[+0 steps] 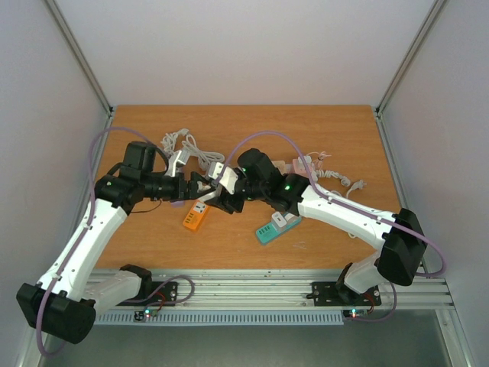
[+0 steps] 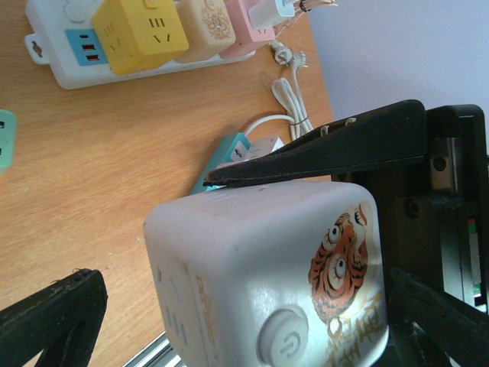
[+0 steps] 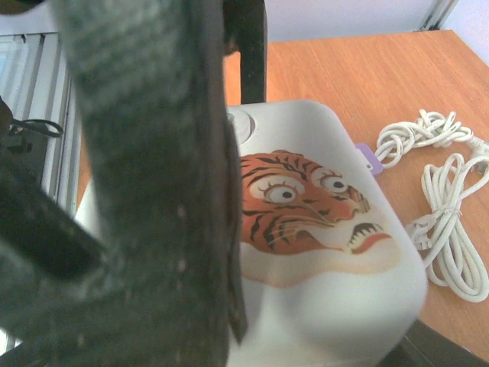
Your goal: Insert the plug
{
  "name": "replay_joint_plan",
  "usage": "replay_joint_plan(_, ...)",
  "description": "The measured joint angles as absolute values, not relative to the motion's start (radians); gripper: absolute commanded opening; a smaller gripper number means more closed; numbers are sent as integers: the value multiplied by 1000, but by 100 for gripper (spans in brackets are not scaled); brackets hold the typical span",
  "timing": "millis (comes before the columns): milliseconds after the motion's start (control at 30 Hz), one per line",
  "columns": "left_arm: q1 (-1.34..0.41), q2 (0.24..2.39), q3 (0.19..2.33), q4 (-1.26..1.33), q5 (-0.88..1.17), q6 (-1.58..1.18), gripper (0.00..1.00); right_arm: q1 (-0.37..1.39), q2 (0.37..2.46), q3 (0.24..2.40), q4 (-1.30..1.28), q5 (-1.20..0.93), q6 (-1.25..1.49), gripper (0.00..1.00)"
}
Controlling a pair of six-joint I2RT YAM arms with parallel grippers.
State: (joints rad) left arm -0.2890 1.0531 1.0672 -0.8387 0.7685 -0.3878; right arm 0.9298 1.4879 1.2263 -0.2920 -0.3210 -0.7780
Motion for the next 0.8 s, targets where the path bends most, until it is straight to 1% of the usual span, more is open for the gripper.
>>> replay_joint_plan(167, -292, 1053, 1047, -811, 776, -388, 99, 931, 1489, 1226, -293, -323, -775, 49)
replay_joint_plan(333, -302, 1047, 1051, -812, 723, -389, 86, 931, 1491, 1224, -293, -309, -775, 51)
replay_joint_plan(433, -311, 1034, 1055, -812, 690, -389, 78, 931, 1488, 1206, -274, -300, -778, 47)
replay_joint_plan(533, -312, 1031, 1055, -819, 679, -394, 75, 930, 1476, 1185, -270, -297, -780, 42)
replay_joint_plan(633, -311, 1032, 1056, -823, 680, -397, 76, 925, 1459, 1168, -272, -299, -782, 38)
replay_joint_plan(733, -311, 1039, 1058, -827, 706, -400, 88, 923, 1444, 1158, -272, -308, -786, 38)
replay_joint_plan(800, -306, 1050, 1058, -832, 728, -401, 91, 921, 1438, 1157, -274, -316, -790, 39)
